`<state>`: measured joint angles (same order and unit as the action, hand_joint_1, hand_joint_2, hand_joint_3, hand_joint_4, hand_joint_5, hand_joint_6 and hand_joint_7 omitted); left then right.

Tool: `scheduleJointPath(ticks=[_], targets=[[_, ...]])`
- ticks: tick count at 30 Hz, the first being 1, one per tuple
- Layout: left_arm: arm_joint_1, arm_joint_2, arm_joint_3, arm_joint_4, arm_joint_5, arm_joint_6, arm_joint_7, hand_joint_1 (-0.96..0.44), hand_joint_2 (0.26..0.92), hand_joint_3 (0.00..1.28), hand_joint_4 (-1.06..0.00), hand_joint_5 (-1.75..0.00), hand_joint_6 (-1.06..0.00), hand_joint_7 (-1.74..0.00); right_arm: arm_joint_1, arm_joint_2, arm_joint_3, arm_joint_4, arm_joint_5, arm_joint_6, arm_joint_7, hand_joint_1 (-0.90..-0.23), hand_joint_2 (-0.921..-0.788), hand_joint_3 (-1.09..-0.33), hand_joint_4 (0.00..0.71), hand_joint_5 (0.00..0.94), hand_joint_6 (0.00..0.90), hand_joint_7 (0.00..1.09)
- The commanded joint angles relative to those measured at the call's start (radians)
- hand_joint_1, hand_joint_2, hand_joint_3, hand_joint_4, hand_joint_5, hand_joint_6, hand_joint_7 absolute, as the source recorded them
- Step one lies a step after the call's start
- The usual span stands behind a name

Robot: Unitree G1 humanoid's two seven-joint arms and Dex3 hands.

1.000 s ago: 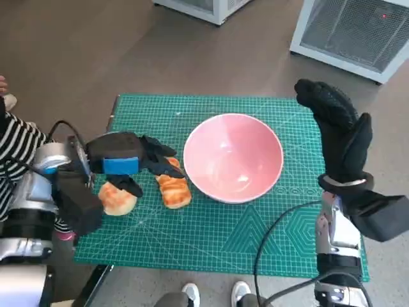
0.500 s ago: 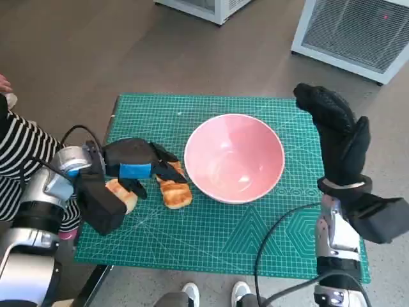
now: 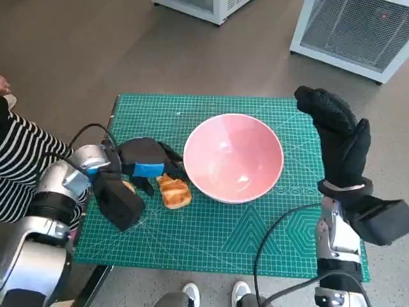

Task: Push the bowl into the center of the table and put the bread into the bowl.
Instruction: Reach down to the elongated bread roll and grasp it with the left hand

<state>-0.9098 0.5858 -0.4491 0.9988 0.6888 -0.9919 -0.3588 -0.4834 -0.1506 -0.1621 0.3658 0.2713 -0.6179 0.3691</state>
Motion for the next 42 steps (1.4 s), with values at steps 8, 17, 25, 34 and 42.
scheduleJointPath(ticks=[8,17,25,34,42], targets=[[-0.048,-0.042,-0.059,0.076,0.021,0.015,0.021,-0.25,0.752,0.01,-0.55,0.0,-0.68,0.0,0.045,0.004,-0.005,-0.005,-0.003,0.009,-0.01,-0.659,-0.921,-0.737,0.165,0.006,0.083,0.46],[-0.063,-0.074,-0.092,0.12,0.027,0.049,0.01,-0.18,0.76,0.01,-0.58,-0.01,-0.68,-0.01,0.054,0.004,-0.005,-0.013,-0.007,0.013,-0.021,-0.663,-0.921,-0.738,0.165,0.005,0.082,0.46],[-0.067,-0.068,-0.118,0.124,0.041,0.067,0.02,-0.23,0.87,0.07,-0.78,-0.08,-0.72,-0.65,0.059,0.003,-0.005,-0.016,-0.008,0.016,-0.027,-0.663,-0.921,-0.738,0.166,0.004,0.081,0.47],[-0.076,-0.03,-0.144,0.102,0.072,0.085,0.05,-0.02,0.917,0.05,-0.69,-1.06,-0.69,-1.14,0.063,0.005,-0.004,-0.019,-0.009,0.019,-0.036,-0.666,-0.921,-0.739,0.166,0.003,0.08,0.47],[-0.083,0.023,-0.102,0.038,0.02,0.082,-0.007,0.0,0.919,0.03,-0.73,-1.1,-0.67,-1.14,0.064,0.008,0.0,-0.021,-0.008,0.02,-0.04,-0.67,-0.921,-0.739,0.167,0.003,0.079,0.47]])
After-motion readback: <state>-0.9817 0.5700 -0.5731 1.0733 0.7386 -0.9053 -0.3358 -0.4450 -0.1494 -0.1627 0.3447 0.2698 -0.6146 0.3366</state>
